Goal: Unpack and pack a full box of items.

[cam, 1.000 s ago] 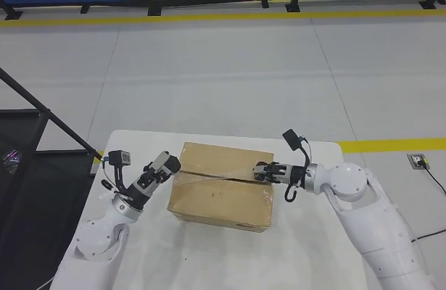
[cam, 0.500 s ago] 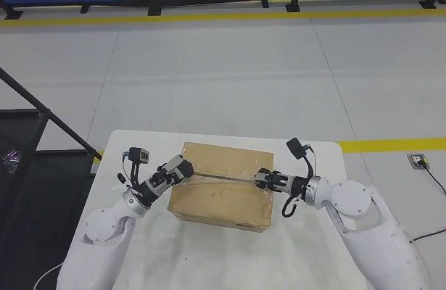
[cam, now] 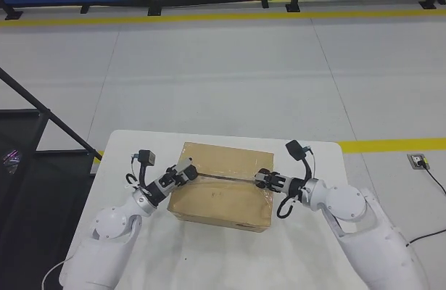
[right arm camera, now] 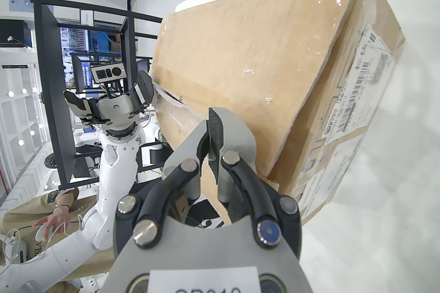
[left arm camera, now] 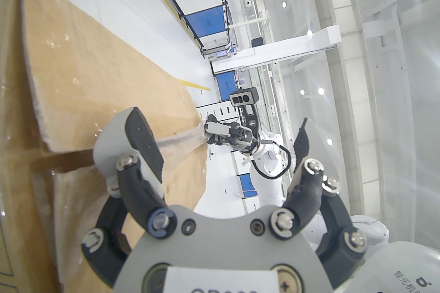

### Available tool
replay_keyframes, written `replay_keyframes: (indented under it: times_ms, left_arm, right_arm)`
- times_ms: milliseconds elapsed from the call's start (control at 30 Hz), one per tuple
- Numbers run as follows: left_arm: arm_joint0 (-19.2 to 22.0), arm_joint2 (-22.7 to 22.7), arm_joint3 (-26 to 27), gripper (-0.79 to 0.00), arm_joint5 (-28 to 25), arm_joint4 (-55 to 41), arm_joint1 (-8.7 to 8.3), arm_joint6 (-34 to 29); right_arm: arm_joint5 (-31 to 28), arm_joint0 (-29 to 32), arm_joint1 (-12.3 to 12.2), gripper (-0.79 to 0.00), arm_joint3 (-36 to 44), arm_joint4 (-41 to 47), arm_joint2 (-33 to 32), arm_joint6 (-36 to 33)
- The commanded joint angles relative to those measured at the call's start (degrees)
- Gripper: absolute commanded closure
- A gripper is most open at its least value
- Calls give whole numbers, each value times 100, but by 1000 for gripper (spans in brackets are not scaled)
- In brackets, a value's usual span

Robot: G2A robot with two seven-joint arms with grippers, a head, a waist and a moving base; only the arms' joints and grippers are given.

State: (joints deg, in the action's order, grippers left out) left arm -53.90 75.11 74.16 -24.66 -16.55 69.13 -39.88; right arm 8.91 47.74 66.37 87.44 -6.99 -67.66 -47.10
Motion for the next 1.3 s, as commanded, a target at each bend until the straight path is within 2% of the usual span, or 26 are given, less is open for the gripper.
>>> replay_keyframes:
  times_ms: [0, 100, 167, 533, 733, 900, 1067, 1200, 1267]
  left_arm:
    - [13, -22, -32, -785, -3, 15, 3, 1]
    - [30, -56, -72, -785, -11, 20, 8, 4]
    - [46, -78, -92, -785, -15, 40, 11, 12]
    - [70, -140, -141, -785, -26, 67, 19, 52]
    - [75, -158, -151, -785, -25, 50, 21, 49]
    - [91, -190, -136, -785, -10, 50, 26, 50]
    - [122, -230, -148, -785, -5, 62, 34, 57]
    - [125, -242, -152, -785, -25, 46, 38, 72]
    - [121, -250, -141, -785, -35, 39, 40, 80]
  right_arm:
    - [2, -20, 0, -123, -29, -1, 7, -9]
    - [12, -26, -5, -231, -36, -9, 0, -35]
    - [21, -12, -15, -342, -16, -12, -38, -37]
    - [136, 246, -95, -366, 401, -67, -389, 111]
    - [204, 362, -108, -369, 696, -17, -545, 423]
    - [-50, 467, -106, -342, 892, 162, -559, 482]
    - [-72, -6, -9, -185, 382, 264, -29, 316]
    - [-88, -508, 108, -6, -135, 356, 405, 311]
    - [-63, -718, 160, 0, -359, 390, 567, 298]
